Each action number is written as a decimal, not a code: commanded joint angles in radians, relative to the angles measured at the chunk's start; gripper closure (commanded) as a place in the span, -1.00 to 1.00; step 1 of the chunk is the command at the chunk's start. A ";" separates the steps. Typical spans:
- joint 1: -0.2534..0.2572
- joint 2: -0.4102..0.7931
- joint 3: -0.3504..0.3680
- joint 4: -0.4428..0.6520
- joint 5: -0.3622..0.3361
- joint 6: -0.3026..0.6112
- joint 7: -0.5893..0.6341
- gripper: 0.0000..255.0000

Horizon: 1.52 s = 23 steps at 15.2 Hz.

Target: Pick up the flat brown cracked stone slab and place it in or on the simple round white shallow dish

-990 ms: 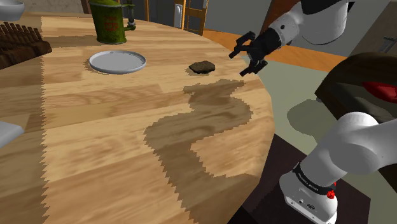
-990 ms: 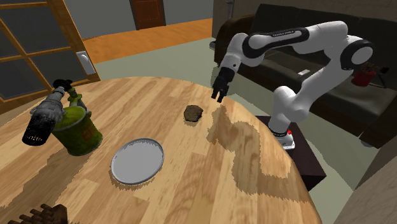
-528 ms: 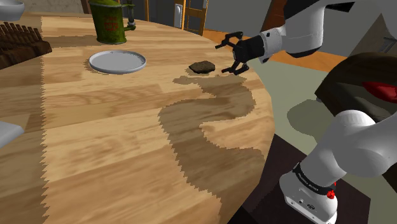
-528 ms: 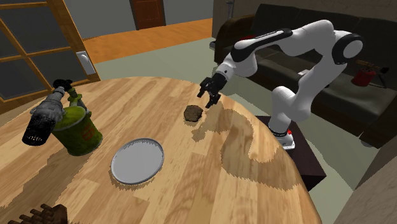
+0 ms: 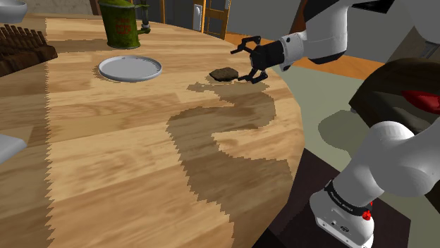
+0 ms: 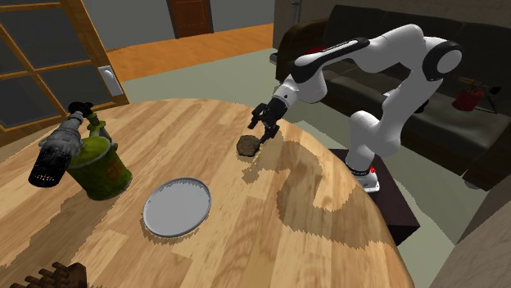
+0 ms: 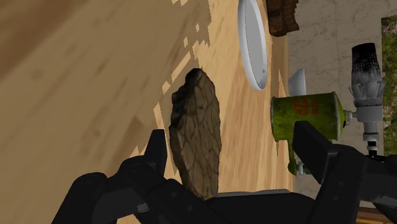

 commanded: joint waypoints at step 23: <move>-0.027 -0.041 0.029 0.050 -0.111 -0.032 0.152 1.00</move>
